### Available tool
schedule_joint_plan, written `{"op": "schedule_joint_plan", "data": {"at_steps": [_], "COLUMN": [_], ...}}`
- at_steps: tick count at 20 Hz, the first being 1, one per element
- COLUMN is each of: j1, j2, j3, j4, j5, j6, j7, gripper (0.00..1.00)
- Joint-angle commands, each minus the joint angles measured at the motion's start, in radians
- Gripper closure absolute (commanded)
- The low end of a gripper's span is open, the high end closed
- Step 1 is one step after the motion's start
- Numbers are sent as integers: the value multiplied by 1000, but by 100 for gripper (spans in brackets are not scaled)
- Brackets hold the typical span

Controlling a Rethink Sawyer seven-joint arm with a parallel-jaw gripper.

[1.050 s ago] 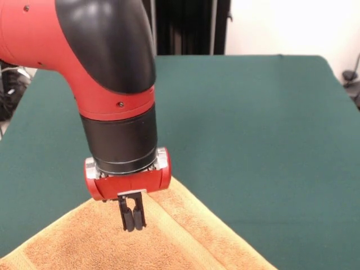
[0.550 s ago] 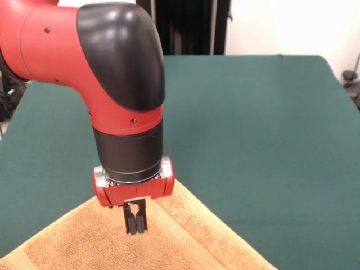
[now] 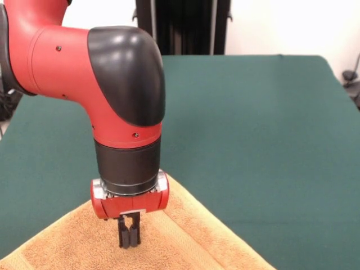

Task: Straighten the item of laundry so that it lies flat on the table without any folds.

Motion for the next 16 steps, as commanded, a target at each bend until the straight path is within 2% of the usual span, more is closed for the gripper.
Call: {"op": "schedule_joint_plan", "data": {"at_steps": [1, 8, 16], "j1": [6, 7, 27], "j2": [57, 105, 164], "j3": [90, 74, 37], "j4": [148, 109, 23], "j5": [-33, -41, -34], "j6": [-46, 6, 134], "j7": [106, 85, 95], "gripper": [100, 100, 100]}}
